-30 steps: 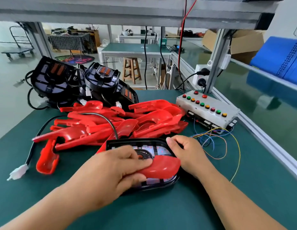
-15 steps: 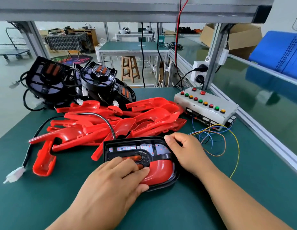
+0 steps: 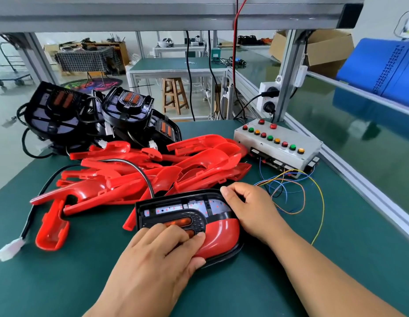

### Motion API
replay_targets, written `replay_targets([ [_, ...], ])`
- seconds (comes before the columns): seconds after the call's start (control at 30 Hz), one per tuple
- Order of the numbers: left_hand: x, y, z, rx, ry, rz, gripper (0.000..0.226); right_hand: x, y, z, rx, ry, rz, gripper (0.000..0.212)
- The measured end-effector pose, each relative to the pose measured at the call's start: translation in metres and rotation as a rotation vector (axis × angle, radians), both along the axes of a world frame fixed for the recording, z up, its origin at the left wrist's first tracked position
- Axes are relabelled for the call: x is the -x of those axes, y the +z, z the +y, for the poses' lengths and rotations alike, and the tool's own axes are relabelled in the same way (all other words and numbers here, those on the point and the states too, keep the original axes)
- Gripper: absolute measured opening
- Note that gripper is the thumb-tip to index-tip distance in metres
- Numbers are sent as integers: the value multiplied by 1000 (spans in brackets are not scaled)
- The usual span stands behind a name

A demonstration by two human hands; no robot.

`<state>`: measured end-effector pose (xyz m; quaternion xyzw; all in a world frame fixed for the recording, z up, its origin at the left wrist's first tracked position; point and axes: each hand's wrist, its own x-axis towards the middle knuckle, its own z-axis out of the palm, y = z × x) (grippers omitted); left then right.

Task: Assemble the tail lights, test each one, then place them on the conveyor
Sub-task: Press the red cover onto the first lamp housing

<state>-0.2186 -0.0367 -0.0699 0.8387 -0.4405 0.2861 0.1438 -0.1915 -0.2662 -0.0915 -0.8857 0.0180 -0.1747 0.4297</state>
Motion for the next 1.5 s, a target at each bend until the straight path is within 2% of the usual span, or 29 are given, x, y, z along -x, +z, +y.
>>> replay_targets([
  [0.17, 5, -2, -4, -31, 44, -9, 37, 0, -1, 1, -10, -13, -8, 32],
  [0.53, 9, -5, -6, 54, 32, 33, 36, 0, 3, 2, -48, 2, 9, 42],
  [0.7, 13, -5, -9, 177, 81, 122, 47, 0, 5, 2, -114, 8, 35, 48],
  [0.83, 18, -3, -12, 321, 96, 196, 40, 1, 7, 0, -183, 24, 89, 49],
  [0.97, 23, -2, -16, 253, 76, 148, 34, 2, 8, -5, -249, 56, 170, 40],
  [1.07, 22, 12, -15, 430, 85, 186, 31, 1, 7, -5, -189, 70, 150, 39],
  [1.13, 22, 18, -16, 478, 74, 213, 30, 0, 6, -4, -200, 68, 152, 38],
  [1.3, 24, -3, -24, 262, 37, 145, 33, 0, 7, -5, -253, 65, 187, 41],
  [1.5, 21, -6, -17, 151, 87, 67, 31, 2, 12, -10, -201, 109, 214, 43],
])
